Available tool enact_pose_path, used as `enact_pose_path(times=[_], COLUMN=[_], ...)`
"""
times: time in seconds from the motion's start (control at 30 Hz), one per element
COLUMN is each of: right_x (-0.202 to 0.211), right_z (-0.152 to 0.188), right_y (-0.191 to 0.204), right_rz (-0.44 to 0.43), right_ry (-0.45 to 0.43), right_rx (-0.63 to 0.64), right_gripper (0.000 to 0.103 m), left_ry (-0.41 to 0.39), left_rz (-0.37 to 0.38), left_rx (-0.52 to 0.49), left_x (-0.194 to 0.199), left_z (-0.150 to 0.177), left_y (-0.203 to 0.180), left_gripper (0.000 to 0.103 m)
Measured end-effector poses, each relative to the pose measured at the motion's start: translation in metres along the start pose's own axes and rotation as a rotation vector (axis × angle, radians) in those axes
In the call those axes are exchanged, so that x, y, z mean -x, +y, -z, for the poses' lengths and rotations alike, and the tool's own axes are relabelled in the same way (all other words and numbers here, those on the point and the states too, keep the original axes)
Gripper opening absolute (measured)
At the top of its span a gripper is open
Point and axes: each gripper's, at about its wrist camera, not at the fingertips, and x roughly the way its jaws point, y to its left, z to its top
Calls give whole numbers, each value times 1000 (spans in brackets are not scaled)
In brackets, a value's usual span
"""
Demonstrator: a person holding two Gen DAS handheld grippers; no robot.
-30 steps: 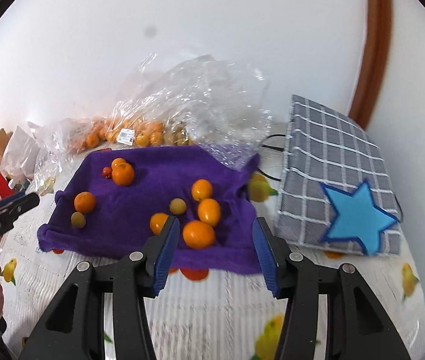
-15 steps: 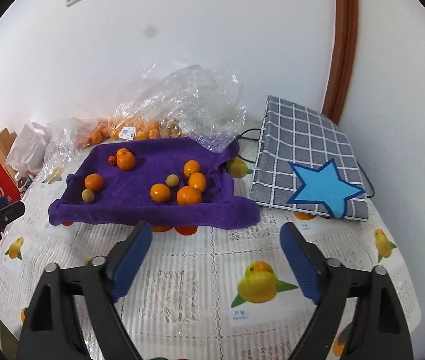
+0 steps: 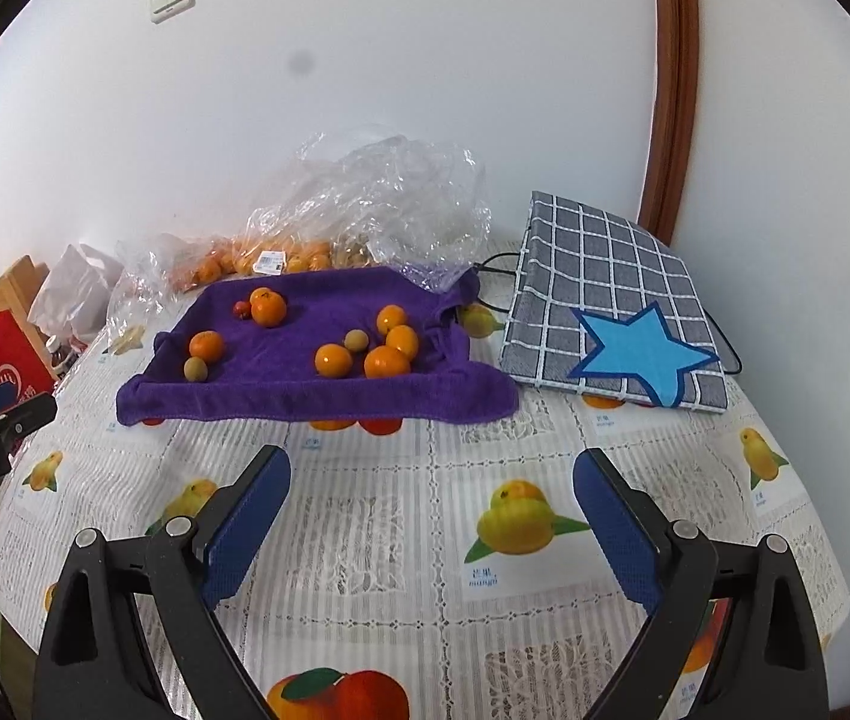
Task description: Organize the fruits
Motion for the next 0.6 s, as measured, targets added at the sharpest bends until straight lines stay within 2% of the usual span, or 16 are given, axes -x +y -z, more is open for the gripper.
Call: enact_pose_path(times=[0.6], right_x=[2], right_z=[6], right_y=[-6], right_rz=[-8], right_ry=[3], right_rx=[-18], right_gripper=[94], left_ry=[12], left_rz=[-4], left_rx=[-10], left_x=[-2], left_z=[5], left_y=[-6], left_gripper=[81])
